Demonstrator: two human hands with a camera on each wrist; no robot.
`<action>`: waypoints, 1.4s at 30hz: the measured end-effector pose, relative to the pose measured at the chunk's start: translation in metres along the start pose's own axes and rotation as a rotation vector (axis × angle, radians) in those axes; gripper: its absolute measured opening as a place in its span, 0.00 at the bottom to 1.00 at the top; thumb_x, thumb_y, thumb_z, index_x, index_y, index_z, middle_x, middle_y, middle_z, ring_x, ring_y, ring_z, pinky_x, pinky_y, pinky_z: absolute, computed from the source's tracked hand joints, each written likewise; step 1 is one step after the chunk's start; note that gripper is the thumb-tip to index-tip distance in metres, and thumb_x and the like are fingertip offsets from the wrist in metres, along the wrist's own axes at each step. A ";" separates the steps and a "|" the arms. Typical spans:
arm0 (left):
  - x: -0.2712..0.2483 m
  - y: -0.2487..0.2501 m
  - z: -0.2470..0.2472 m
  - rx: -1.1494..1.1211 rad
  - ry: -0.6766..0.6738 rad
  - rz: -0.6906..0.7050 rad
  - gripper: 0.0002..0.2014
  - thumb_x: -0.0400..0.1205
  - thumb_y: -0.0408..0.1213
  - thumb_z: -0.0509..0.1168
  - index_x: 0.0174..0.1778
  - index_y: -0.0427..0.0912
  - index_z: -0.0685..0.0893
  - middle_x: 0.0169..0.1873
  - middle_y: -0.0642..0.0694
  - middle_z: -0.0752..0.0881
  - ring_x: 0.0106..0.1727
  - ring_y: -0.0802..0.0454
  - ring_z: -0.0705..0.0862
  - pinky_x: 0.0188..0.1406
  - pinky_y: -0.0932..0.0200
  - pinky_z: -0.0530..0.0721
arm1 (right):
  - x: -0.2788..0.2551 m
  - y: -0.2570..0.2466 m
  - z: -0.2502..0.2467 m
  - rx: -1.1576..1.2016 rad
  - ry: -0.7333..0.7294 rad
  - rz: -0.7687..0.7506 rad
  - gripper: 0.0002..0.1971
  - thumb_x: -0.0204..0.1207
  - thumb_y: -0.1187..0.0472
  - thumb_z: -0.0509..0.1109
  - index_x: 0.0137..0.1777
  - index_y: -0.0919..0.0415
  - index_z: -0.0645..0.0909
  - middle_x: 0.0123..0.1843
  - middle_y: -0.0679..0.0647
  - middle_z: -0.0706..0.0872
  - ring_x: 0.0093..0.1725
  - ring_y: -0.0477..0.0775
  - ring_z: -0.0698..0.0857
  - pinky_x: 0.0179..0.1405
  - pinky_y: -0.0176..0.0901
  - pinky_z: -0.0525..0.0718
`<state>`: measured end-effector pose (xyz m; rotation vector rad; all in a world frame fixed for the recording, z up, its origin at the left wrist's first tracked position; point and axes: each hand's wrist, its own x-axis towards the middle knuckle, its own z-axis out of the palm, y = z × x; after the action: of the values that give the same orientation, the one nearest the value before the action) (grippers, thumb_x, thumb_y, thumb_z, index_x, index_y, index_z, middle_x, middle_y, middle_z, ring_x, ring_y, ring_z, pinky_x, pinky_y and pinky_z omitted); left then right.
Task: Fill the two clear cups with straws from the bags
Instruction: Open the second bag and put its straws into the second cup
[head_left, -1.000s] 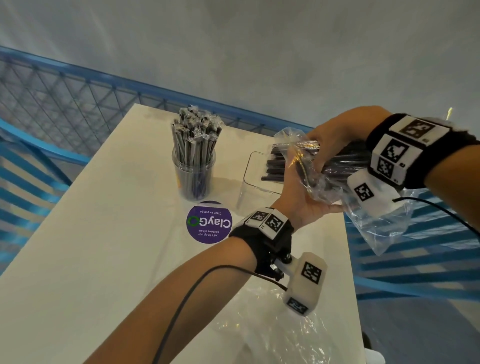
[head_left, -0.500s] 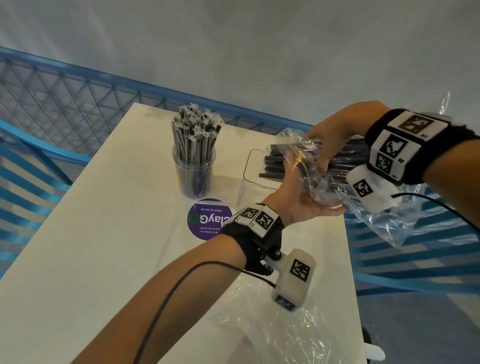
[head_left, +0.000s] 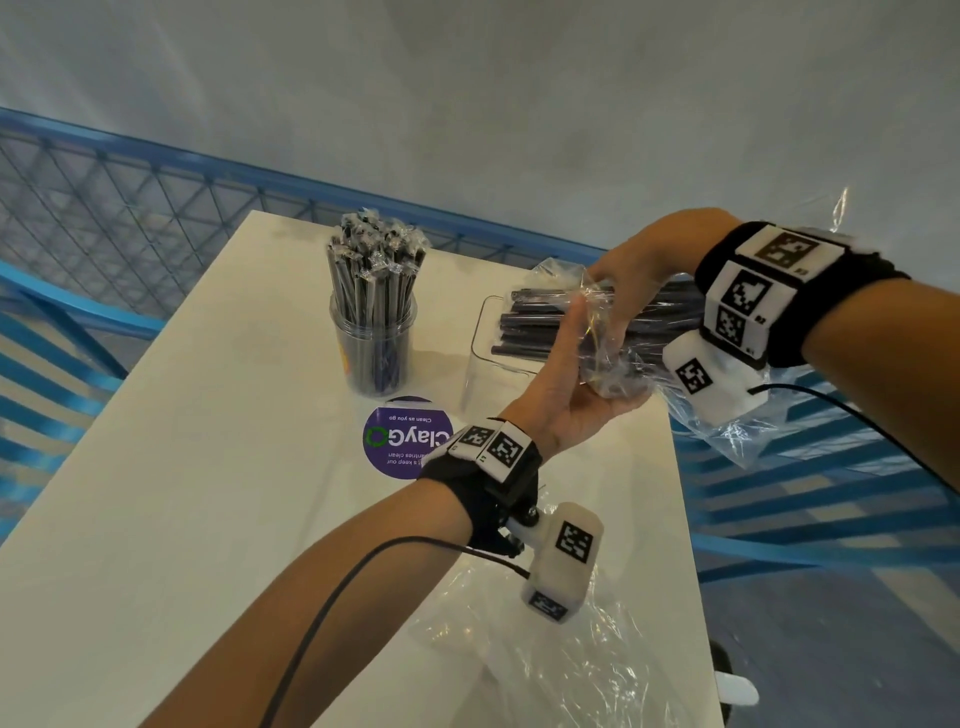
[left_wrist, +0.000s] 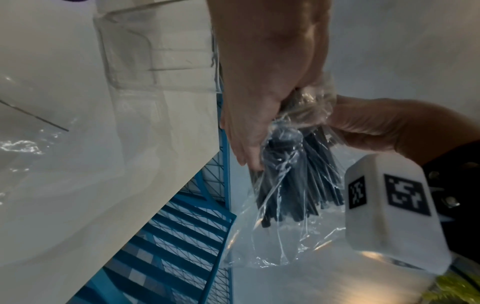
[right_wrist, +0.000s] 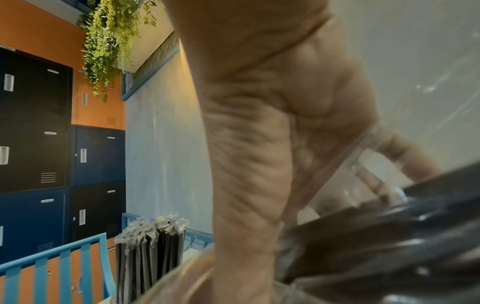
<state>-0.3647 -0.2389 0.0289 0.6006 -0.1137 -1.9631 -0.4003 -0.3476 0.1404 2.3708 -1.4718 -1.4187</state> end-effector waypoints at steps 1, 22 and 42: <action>0.000 0.000 0.001 -0.024 0.024 0.031 0.39 0.70 0.61 0.71 0.73 0.43 0.73 0.74 0.34 0.72 0.72 0.32 0.74 0.60 0.38 0.83 | -0.001 0.001 0.000 0.010 0.002 0.009 0.58 0.52 0.31 0.77 0.82 0.49 0.56 0.82 0.56 0.65 0.77 0.63 0.69 0.74 0.64 0.69; 0.012 0.011 0.012 -0.157 -0.042 -0.031 0.28 0.86 0.59 0.50 0.56 0.36 0.80 0.53 0.33 0.84 0.43 0.37 0.89 0.40 0.40 0.88 | -0.003 -0.013 -0.025 -0.102 -0.004 0.010 0.44 0.48 0.36 0.76 0.67 0.52 0.75 0.60 0.56 0.84 0.57 0.61 0.84 0.64 0.59 0.80; 0.006 0.031 -0.007 -0.097 0.024 -0.099 0.48 0.70 0.78 0.46 0.76 0.44 0.73 0.72 0.35 0.76 0.68 0.30 0.75 0.56 0.27 0.78 | 0.008 -0.021 -0.032 -0.008 -0.094 0.081 0.40 0.41 0.46 0.76 0.59 0.58 0.83 0.54 0.60 0.89 0.52 0.62 0.88 0.61 0.56 0.83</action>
<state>-0.3382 -0.2567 0.0312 0.5748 0.0268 -2.0438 -0.3618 -0.3552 0.1445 2.2408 -1.5608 -1.5335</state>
